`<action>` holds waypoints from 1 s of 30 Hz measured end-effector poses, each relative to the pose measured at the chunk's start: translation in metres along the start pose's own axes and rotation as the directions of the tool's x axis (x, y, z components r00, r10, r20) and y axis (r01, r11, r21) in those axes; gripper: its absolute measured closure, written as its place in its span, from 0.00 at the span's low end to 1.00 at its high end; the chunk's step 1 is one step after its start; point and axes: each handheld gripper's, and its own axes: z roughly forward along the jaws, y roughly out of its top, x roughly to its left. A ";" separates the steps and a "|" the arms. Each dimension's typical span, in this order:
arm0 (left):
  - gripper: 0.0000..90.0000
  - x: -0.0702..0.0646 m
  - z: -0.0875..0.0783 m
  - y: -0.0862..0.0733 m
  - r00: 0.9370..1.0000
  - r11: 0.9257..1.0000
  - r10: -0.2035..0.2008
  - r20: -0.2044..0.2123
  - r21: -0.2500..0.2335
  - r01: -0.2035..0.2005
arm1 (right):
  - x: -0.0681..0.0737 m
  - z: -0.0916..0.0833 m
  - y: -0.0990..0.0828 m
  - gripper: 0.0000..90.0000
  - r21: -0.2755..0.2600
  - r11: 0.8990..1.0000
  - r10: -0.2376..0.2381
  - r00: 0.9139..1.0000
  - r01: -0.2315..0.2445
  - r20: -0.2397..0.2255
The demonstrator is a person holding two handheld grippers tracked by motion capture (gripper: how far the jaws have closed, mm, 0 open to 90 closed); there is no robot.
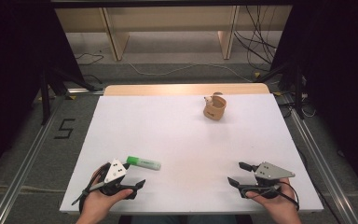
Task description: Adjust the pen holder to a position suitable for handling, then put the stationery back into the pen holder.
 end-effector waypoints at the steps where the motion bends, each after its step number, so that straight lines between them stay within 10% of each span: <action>1: 0.21 0.000 0.000 0.000 1.000 1.000 0.000 0.002 -0.002 0.000 | 0.000 0.000 0.000 0.32 -0.001 1.000 0.001 1.000 -0.001 0.000; 23: 0.30 0.001 0.000 0.000 1.000 1.000 -0.003 -0.020 -0.016 0.003 | 0.000 0.000 0.003 0.32 -0.001 1.000 -0.005 1.000 0.005 0.007; 30: 0.65 0.000 0.002 0.003 1.000 1.000 -0.010 -0.010 -0.029 0.010 | 0.000 0.001 0.003 0.32 0.006 1.000 -0.005 1.000 0.005 0.005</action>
